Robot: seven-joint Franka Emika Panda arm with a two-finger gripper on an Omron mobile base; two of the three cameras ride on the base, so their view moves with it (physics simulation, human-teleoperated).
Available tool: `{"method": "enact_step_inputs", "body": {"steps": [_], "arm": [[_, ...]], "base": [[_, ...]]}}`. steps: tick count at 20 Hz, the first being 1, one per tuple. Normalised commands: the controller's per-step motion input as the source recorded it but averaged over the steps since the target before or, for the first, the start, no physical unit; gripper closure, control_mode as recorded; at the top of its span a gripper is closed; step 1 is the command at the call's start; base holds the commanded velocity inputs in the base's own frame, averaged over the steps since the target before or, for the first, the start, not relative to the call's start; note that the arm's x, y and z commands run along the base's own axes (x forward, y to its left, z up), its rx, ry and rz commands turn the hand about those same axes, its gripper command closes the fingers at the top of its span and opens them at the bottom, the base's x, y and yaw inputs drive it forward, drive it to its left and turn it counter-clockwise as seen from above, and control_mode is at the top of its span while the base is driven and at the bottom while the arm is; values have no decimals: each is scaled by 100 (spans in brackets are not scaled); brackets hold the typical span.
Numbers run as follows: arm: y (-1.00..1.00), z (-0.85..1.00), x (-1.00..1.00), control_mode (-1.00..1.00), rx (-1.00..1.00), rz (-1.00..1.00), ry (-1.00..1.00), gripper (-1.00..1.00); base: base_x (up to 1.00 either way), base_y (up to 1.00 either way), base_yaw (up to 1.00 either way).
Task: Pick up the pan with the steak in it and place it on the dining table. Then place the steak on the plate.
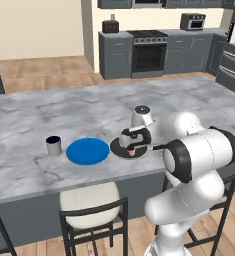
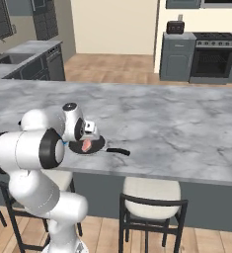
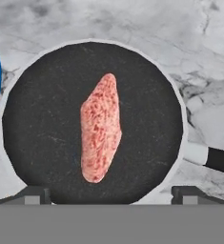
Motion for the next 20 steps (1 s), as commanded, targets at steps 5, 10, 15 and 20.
{"method": "enact_step_inputs", "body": {"steps": [5,10,15,20], "arm": [[8,-19,15,-100,3,-1,4,-100],[9,-30,37,-100,3,-4,0,-100],[9,-32,38,-100,2,-5,0,-100],[1,-10,13,-100,0,-2,0,-100]], "base": [[0,0,0],[0,0,0],[0,0,0],[0,0,0]]}}
